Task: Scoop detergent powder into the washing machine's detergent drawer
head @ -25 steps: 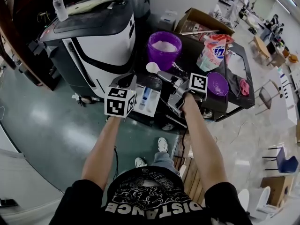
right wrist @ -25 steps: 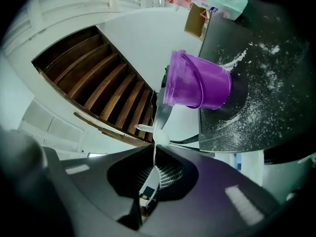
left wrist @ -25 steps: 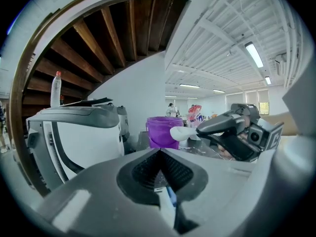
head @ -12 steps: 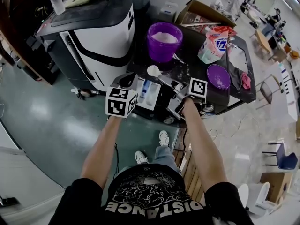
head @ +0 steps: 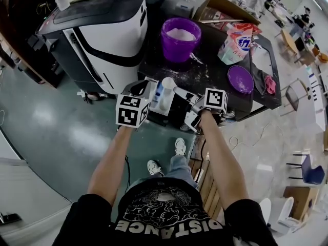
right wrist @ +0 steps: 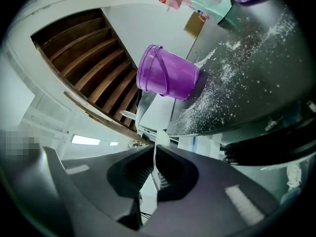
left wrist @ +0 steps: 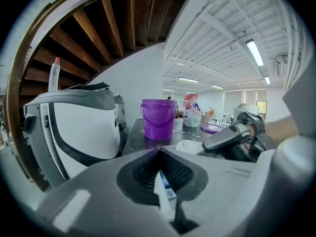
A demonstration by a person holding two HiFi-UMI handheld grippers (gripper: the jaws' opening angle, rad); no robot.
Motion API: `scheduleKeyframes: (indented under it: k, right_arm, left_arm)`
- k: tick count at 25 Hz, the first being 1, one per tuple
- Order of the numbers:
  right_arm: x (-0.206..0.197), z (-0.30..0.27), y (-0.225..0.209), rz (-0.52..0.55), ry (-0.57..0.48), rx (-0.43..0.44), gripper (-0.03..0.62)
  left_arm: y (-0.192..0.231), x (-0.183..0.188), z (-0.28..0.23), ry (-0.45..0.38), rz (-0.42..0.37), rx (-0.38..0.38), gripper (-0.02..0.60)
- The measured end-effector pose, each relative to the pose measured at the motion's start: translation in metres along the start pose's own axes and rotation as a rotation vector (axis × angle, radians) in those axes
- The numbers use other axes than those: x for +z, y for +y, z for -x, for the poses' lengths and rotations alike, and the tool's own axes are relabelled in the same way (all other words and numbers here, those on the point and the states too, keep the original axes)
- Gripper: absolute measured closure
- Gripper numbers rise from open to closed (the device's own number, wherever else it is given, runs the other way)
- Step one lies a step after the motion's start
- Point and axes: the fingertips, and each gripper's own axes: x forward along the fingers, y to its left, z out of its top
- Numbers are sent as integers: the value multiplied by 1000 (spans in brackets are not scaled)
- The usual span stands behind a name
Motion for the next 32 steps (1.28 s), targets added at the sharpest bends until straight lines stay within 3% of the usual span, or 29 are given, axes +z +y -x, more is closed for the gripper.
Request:
scheduleKeyframes:
  k: [9, 18, 32]
  right_arm:
    - [-22, 4, -32, 144, 143, -173, 559]
    - [-32, 3, -47, 432, 283, -368, 559]
    - [-37, -6, -45, 732, 428, -452, 562]
  left_arm:
    - [-4, -11, -1, 28, 0, -1, 580]
    - [-8, -23, 1, 56, -4, -5, 581]
    - [-9, -32, 1, 75, 6, -4, 581]
